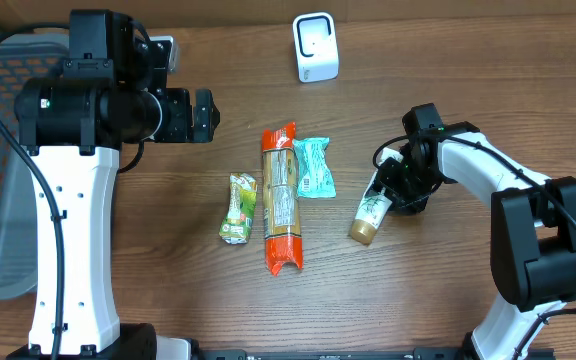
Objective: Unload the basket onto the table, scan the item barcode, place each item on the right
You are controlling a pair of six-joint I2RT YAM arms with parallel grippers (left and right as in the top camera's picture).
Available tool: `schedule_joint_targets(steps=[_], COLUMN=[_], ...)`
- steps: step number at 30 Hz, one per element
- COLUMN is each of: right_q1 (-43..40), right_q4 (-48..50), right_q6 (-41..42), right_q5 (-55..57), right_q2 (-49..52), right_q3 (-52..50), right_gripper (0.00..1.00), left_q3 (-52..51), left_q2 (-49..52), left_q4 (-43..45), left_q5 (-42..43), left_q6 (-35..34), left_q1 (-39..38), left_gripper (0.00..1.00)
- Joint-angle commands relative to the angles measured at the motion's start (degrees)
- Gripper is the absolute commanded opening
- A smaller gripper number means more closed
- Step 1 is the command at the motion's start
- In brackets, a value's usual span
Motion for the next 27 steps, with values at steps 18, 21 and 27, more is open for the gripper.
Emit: schedule_joint_targets(steps=[18, 21, 27], right_q1=[5.62, 8.44, 12.04], right_q4=[-28.35, -31.91, -36.63], right_q6=[-0.87, 4.26, 7.89], right_q5=[33.35, 43.04, 52.54], right_q2=[-3.89, -3.87, -3.30], right_q3=[18.53, 18.53, 18.49], right_gripper=[0.04, 0.04, 0.04], left_q3=[-0.02, -0.02, -0.02], left_q2=[-0.02, -0.02, -0.02], left_q4=[0.22, 0.22, 0.22], left_q5=[-0.17, -0.20, -0.17], left_q6=[1.29, 1.29, 1.29], left_q1=[0.20, 0.20, 0.20], left_gripper=[1.00, 1.00, 1.00])
